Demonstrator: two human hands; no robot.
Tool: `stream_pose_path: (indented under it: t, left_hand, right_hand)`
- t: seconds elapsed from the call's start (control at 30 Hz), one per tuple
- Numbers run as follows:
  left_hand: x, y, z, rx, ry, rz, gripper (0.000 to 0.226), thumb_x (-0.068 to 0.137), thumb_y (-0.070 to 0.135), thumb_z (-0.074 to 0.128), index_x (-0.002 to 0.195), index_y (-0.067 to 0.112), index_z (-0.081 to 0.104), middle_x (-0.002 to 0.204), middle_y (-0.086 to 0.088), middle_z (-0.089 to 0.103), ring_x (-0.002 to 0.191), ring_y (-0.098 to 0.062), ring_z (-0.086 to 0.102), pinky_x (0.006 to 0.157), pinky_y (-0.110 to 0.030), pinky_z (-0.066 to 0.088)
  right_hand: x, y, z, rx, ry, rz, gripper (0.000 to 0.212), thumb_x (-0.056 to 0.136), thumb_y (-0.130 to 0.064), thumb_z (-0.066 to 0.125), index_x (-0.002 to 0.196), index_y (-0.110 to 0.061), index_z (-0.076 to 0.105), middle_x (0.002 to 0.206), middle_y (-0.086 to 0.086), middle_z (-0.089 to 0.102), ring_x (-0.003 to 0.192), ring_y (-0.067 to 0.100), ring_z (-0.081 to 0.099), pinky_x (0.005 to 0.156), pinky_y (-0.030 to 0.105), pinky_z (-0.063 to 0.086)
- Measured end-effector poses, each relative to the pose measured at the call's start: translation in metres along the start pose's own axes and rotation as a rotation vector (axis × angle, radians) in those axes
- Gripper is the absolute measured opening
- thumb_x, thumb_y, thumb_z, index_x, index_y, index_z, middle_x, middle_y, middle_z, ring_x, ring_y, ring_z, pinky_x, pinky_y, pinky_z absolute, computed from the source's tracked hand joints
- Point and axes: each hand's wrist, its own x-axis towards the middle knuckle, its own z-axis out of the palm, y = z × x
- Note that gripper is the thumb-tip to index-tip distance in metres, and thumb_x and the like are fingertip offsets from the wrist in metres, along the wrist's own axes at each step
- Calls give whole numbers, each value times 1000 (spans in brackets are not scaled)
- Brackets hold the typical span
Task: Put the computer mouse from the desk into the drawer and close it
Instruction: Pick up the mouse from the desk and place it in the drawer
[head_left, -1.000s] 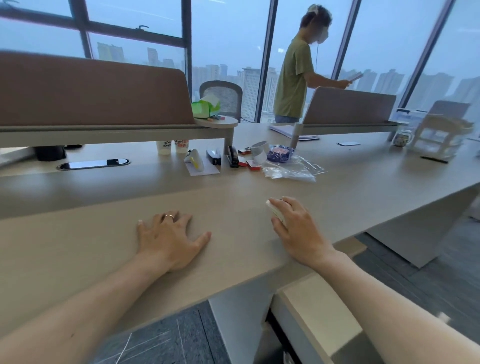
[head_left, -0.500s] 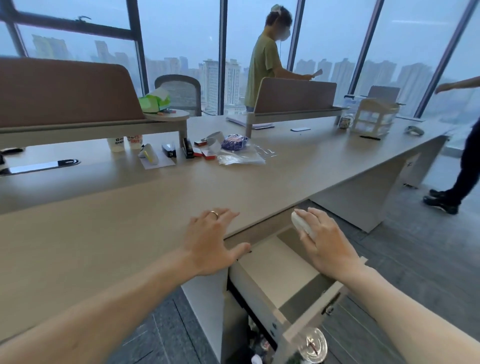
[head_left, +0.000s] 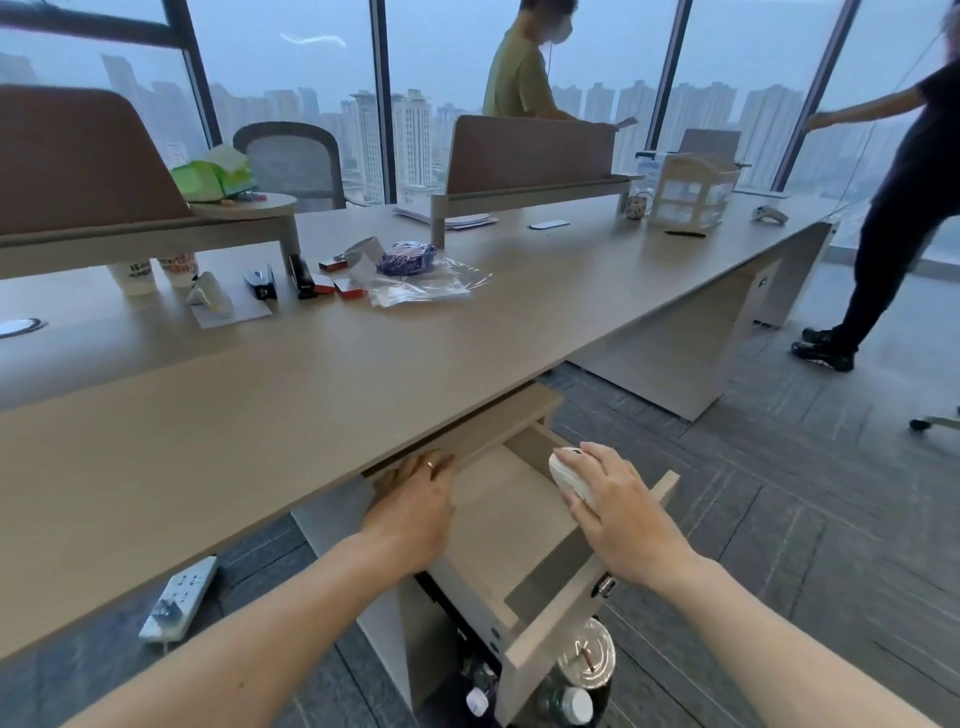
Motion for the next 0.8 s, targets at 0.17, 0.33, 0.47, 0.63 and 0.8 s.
stream_pose_path:
  t: [0.17, 0.33, 0.47, 0.63, 0.8]
  left_hand:
    - [11, -13, 10, 70, 20, 15, 91, 72, -2, 64, 150, 24, 25, 153, 2, 31, 133, -22, 31, 104, -35, 31]
    - [12, -15, 20, 119, 89, 9, 97, 65, -6, 71, 149, 21, 31, 151, -1, 37, 129, -26, 38, 97, -39, 34]
    - [12, -22, 29, 143, 171, 48, 85, 59, -9, 73, 137, 16, 51, 134, -5, 57, 110, -29, 54, 79, -40, 43]
    - [10, -25, 33, 113, 214, 77, 73, 68, -6, 59, 138, 16, 50, 137, -1, 54, 113, -26, 51, 78, -38, 40]
    - [9, -26, 32, 85, 210, 69, 72, 71, 0, 34, 139, 18, 49, 140, 1, 52, 117, -25, 49, 78, -38, 38]
  right_hand:
    - [13, 7, 25, 35, -70, 8, 51, 100, -37, 44, 150, -33, 35, 157, -5, 30, 145, 19, 30, 115, 35, 31]
    - [37, 15, 48, 13, -208, 81, 57, 99, -37, 47, 153, -30, 28, 162, 0, 21, 147, 26, 25, 119, 45, 28]
    - [54, 16, 64, -142, -356, 113, 55, 98, -37, 46, 150, -23, 33, 159, 6, 27, 140, 29, 33, 116, 45, 32]
    - [78, 17, 89, -140, -479, 117, 59, 97, -31, 47, 150, -44, 24, 162, -4, 20, 142, 33, 24, 116, 54, 26]
    - [84, 24, 110, -154, -523, 125, 64, 92, -16, 53, 148, -40, 33, 156, -3, 27, 135, 32, 29, 110, 43, 29]
